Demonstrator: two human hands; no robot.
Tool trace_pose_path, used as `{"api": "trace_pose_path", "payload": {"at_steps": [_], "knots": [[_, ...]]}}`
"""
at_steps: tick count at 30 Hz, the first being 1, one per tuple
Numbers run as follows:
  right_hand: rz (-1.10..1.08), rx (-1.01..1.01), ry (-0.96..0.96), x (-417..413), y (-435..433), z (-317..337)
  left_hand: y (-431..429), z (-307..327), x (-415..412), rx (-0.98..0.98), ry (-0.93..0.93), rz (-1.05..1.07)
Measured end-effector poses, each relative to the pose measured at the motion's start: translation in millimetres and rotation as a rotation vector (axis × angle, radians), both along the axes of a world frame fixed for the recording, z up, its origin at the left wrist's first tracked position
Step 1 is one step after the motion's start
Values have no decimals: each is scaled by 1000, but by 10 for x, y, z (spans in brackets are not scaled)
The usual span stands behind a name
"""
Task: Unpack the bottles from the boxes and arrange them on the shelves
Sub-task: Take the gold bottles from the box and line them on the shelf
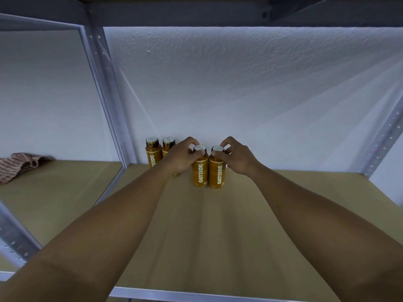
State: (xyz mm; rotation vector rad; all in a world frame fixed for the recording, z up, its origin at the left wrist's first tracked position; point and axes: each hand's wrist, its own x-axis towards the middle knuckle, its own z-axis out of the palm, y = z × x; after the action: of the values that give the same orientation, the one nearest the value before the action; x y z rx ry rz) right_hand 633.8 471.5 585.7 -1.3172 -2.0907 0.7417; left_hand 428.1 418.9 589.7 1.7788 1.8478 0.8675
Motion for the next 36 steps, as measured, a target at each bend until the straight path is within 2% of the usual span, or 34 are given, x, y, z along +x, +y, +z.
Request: {"api": "trace_pose_path", "payload": {"at_steps": [9, 23, 30, 36], "knots": [[68, -27, 38, 48, -58, -58, -21, -15, -19, -37, 29, -15], [-17, 16, 46, 2, -77, -78, -21, -30, 24, -25, 54, -32], [-5, -62, 56, 26, -122, -79, -80, -77, 51, -66, -4, 13], [-38, -171, 52, 195, -316, -372, -344, -423, 85, -169, -120, 103]]}}
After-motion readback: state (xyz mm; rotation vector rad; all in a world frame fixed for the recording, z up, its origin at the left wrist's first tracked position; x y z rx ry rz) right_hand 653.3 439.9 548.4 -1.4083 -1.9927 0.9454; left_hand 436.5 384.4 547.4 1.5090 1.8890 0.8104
